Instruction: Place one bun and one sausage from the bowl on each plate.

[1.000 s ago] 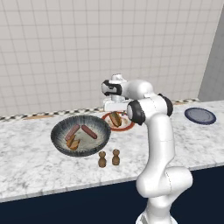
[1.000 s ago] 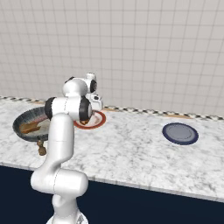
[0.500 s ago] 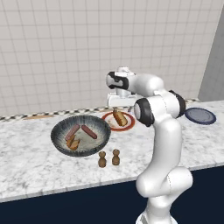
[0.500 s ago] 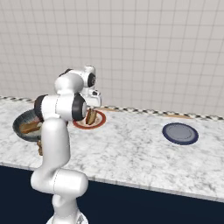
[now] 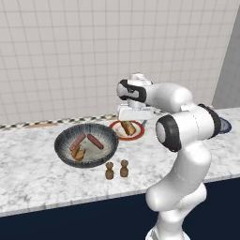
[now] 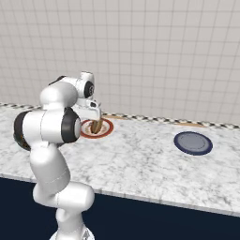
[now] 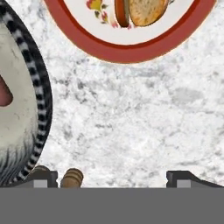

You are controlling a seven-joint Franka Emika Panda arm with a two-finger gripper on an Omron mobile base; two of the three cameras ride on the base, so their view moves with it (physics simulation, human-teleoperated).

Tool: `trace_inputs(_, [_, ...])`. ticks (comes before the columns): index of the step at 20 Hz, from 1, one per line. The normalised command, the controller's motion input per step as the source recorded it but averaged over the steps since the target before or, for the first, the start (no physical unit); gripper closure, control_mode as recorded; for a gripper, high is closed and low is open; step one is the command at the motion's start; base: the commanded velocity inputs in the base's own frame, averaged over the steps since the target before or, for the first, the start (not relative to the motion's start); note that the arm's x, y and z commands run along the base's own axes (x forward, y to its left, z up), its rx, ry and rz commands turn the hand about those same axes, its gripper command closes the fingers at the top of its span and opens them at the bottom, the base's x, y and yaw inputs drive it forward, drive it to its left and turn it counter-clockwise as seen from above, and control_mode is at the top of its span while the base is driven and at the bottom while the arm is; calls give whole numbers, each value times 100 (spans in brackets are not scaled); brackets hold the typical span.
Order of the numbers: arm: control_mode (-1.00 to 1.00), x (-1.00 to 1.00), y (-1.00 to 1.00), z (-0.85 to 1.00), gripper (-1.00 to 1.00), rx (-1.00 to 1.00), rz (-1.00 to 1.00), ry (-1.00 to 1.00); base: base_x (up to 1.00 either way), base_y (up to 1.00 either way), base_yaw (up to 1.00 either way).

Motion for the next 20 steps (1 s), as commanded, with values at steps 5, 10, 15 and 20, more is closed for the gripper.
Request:
trace_inputs(5, [-100,-15,58,25,-100,0,9,-24,0,0,0])
trace_inputs(10, [-100,2,45,5,-100,0,8,-3,0,0,0])
trace_inputs(15, [-100,15,65,0,-100,0,12,-1,0,0,0])
trace_inputs(20, [-100,14,55,-14,-100,0,7,-10,0,0,0])
